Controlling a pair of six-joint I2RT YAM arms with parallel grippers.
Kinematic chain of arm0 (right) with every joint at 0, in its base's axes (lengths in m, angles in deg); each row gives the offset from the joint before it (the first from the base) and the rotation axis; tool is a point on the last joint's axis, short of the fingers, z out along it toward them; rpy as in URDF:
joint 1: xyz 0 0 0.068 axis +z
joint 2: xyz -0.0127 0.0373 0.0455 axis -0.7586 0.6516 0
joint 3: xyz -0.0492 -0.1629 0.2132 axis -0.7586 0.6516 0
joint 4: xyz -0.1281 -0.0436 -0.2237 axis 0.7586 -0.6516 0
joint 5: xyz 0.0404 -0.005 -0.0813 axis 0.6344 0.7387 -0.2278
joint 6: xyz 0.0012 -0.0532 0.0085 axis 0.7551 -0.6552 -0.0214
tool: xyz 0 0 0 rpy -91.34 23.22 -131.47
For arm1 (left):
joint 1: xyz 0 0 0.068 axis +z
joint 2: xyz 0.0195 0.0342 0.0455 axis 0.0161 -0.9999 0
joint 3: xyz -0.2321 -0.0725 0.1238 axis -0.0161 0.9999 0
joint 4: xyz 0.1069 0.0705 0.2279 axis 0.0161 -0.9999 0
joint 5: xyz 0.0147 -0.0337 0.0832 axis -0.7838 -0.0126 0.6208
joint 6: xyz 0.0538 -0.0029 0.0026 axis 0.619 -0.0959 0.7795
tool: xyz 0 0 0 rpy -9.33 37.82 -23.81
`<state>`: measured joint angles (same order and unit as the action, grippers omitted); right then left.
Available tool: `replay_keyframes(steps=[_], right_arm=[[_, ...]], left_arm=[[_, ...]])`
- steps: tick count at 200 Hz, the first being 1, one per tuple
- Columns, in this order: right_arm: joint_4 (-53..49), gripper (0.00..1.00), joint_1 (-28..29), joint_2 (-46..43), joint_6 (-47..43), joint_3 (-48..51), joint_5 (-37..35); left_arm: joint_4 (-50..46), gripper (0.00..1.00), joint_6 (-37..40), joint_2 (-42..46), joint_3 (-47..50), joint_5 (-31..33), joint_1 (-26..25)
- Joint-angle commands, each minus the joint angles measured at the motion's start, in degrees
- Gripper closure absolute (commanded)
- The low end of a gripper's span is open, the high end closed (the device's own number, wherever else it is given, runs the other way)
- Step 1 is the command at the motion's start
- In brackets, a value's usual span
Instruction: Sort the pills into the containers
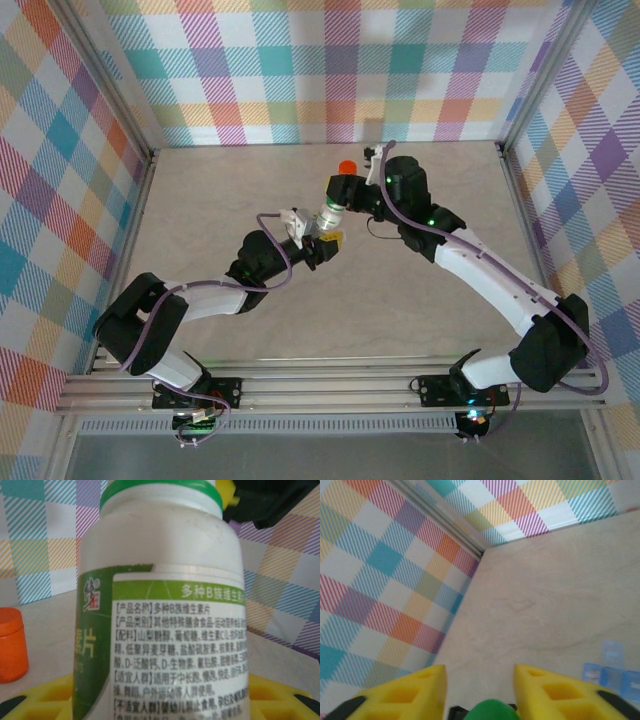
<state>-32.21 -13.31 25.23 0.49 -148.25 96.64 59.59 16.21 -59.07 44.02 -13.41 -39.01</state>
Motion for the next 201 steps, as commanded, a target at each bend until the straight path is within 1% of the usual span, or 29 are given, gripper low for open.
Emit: replay_keyframes(steps=[1, 40, 56, 81, 122, 149, 176, 201], right_arm=[[-4.3, 0.57, 0.2, -1.9, -4.2, -1.7, 0.5], [-3.2, 0.56, 0.3, -1.8, -3.2, -4.0, 6.9], [-3.6, 0.55, 0.3, -1.7, -3.5, -4.9, 7.7], [-6.9, 0.54, 0.3, -1.2, -4.9, -7.0, 8.2], [-10.9, 0.52, 0.5, -1.3, -5.6, -9.0, 9.5], [-14.3, 0.51, 1.2, 0.2, -6.4, -11.2, 12.7], [-14.9, 0.5, 2.3, 0.2, -7.0, -11.2, 12.6], [-17.4, 0.5, 2.4, 0.7, -7.2, -12.0, 10.8]], left_arm=[[2.1, 1.0, 1.1, 1.5, -2.4, -0.9, -0.4], [1.1, 1.0, 0.7, -0.1, -3.5, -2.2, -0.4], [1.0, 1.0, 0.7, -0.6, -3.6, -2.6, -0.4], [-0.2, 1.0, 1.0, -1.1, -4.0, -2.7, -0.4], [-5.2, 1.0, 2.0, -2.0, -6.1, -1.5, -0.4], [-7.4, 1.0, 2.0, -2.8, -7.4, -1.3, -0.4], [-7.9, 1.0, 1.7, -3.8, -8.0, -1.5, -0.4], [-7.7, 1.0, 1.4, -4.0, -7.9, -1.4, -0.4]])
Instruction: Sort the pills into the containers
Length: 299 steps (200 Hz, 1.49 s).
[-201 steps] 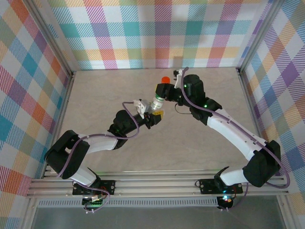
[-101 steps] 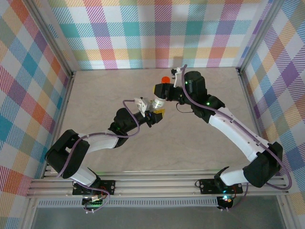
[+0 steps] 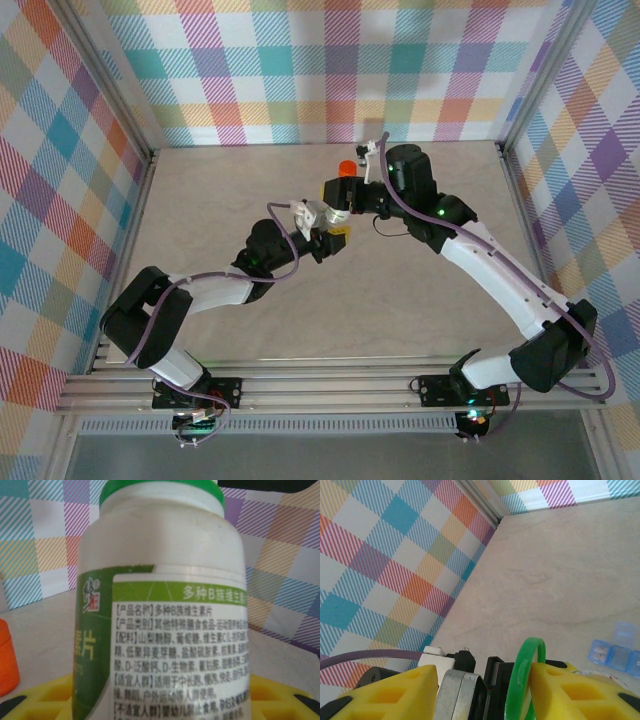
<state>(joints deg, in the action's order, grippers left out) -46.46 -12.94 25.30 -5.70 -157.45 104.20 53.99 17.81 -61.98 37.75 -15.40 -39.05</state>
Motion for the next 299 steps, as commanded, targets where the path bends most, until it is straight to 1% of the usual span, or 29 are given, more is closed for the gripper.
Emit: replay_keyframes(steps=[1, 31, 54, 81, 93, 129, 150, 170, 199, 218, 247, 268, 299], right_arm=[[-3.2, 0.5, 2.0, 0.7, -1.0, -2.8, 3.2], [-5.0, 0.51, 2.1, 1.3, -1.5, -3.3, 3.2], [-6.9, 0.49, 2.1, 0.2, -3.6, -4.1, 0.0], [-10.6, 0.38, 0.5, -0.6, -6.8, -6.3, -4.6], [-11.0, 0.36, -1.5, -1.2, -7.0, -6.1, -5.4], [-8.9, 0.34, -9.6, -3.6, -3.5, -2.6, -4.1], [-6.8, 0.32, -13.9, -5.2, -1.1, 1.8, -3.6], [-7.0, 0.31, -16.0, -4.7, -0.6, 4.5, -3.2], [-6.0, 0.31, -16.6, -2.6, 0.0, 7.6, -1.7], [-4.3, 0.31, -16.6, -0.8, 1.2, 8.6, 1.2], [-1.5, 0.31, -16.5, 1.5, 3.7, 8.4, 6.5], [0.3, 0.31, -16.4, 1.7, 4.8, 7.9, 7.9], [-0.5, 0.31, -15.4, 2.1, 4.1, 5.1, 9.4]], left_arm=[[-2.2, 1.0, -0.2, -1.1, -1.7, 0.6, -0.4], [-4.0, 1.0, 0.3, -1.0, -2.2, 0.8, -0.4], [-3.2, 1.0, 0.2, -1.0, -1.8, -0.1, -0.4], [-3.5, 1.0, 1.2, -0.9, -2.1, -4.6, -0.4], [-3.9, 1.0, 1.8, -0.6, -2.0, -5.1, -0.4], [-3.9, 1.0, 2.7, 0.6, -1.2, -4.9, -0.5], [-3.5, 1.0, 2.7, 1.5, -0.7, -4.2, -0.5], [-2.4, 1.0, 2.7, 2.1, 0.2, -2.9, -0.4], [-0.9, 1.0, 2.1, 2.5, 0.6, -1.9, -0.4], [-0.3, 1.0, 1.6, 2.4, 0.6, -1.6, -0.5], [-0.5, 1.0, 1.3, 1.9, -0.1, -2.9, -0.5], [-0.5, 1.0, 1.2, 1.4, -0.5, -4.1, -0.5], [-1.2, 1.0, 1.3, 0.6, -1.3, -6.3, -0.7]])
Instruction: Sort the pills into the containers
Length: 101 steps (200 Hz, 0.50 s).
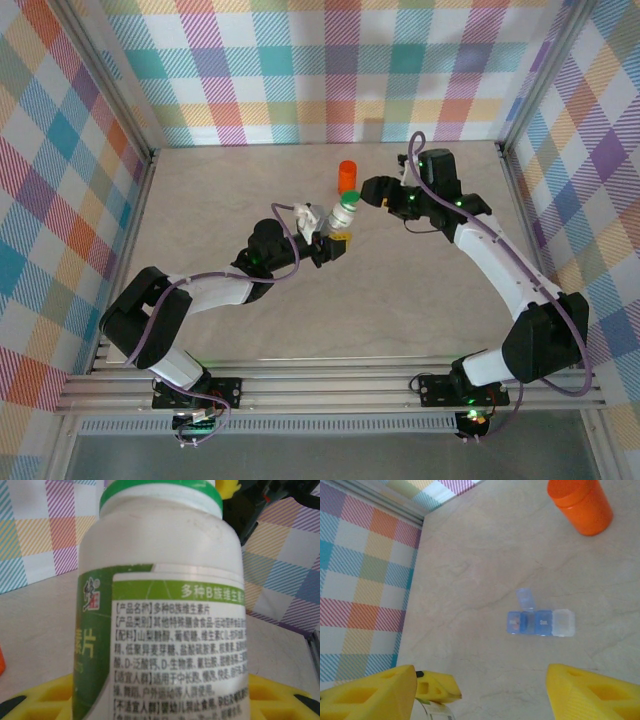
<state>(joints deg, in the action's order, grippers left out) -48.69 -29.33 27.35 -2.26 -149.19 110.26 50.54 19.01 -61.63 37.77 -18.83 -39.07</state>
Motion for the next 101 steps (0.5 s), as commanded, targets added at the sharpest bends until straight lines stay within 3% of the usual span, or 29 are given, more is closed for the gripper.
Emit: replay_keyframes(steps=[1, 55, 101], right_arm=[[1.7, 0.31, 1.0, 0.0, 0.6, -3.2, 3.4], [-4.5, 0.3, 5.6, 2.5, -6.5, -7.8, 2.0], [-14.8, 0.3, 10.5, 5.2, -14.9, -11.6, -8.3]], left_arm=[[2.1, 1.0, 0.1, 0.2, -1.4, -2.9, -0.7], [-1.8, 1.0, 1.3, -0.9, -4.0, -3.6, -1.2], [-2.4, 1.0, 2.0, 0.1, -3.7, -1.4, -1.3]])
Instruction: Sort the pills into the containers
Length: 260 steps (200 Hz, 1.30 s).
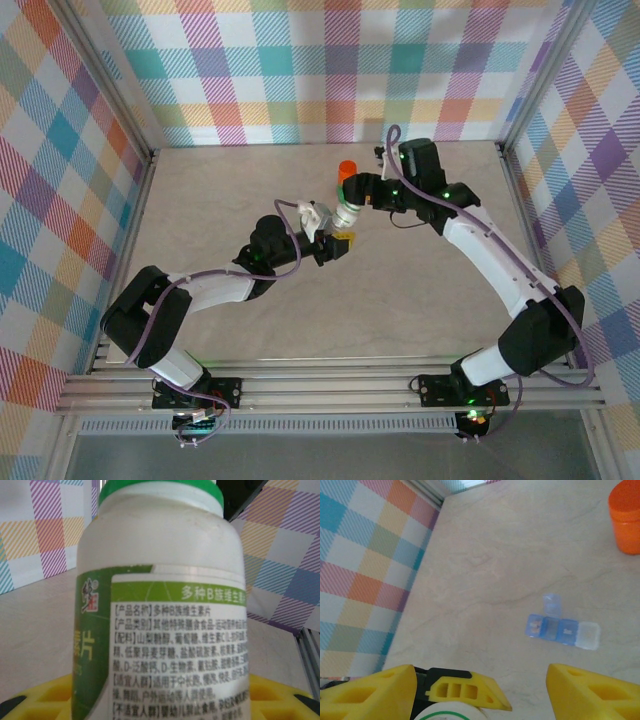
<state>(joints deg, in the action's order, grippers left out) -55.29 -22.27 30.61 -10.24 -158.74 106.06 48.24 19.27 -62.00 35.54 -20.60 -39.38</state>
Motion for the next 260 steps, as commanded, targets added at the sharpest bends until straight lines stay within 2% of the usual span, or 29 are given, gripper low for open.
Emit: replay_keyframes(steps=[1, 22, 60, 106, 142, 161, 186, 260], right_arm=[[-8.3, 0.3, 3.6, 2.0, -7.1, -2.1, -4.3], [-11.8, 0.3, 6.2, 3.2, -10.3, -2.7, -8.6], [-14.4, 0.3, 10.9, 4.3, -14.0, -1.5, -20.8], [-10.6, 0.3, 11.6, 2.4, -14.5, 4.1, -25.2], [-8.2, 0.28, 10.6, 0.4, -11.4, 3.4, -18.0], [-6.4, 0.28, 8.2, -0.2, -8.4, 2.7, -12.9], [-4.4, 0.28, 5.1, -0.2, -5.8, 1.8, -9.7], [-2.3, 0.27, 1.4, -1.4, -4.5, -1.3, -7.9]], left_arm=[[-0.1, 1.0, 1.8, 0.5, -1.5, 0.3, -1.0], [-1.0, 1.0, 2.3, 1.0, -1.3, 2.0, -1.0], [-0.7, 1.0, 2.6, 2.5, -0.7, 4.5, -0.9], [0.9, 1.0, 1.5, 4.7, 0.1, 5.3, -0.5], [-0.1, 1.0, 2.2, 3.5, 0.6, 4.1, -0.5], [0.3, 1.0, 2.2, 3.3, 2.2, 4.1, -0.6], [-0.5, 1.0, 3.1, 4.2, 3.7, 3.6, -0.7], [-4.4, 1.0, 4.9, 8.6, 6.2, 5.3, -0.7]])
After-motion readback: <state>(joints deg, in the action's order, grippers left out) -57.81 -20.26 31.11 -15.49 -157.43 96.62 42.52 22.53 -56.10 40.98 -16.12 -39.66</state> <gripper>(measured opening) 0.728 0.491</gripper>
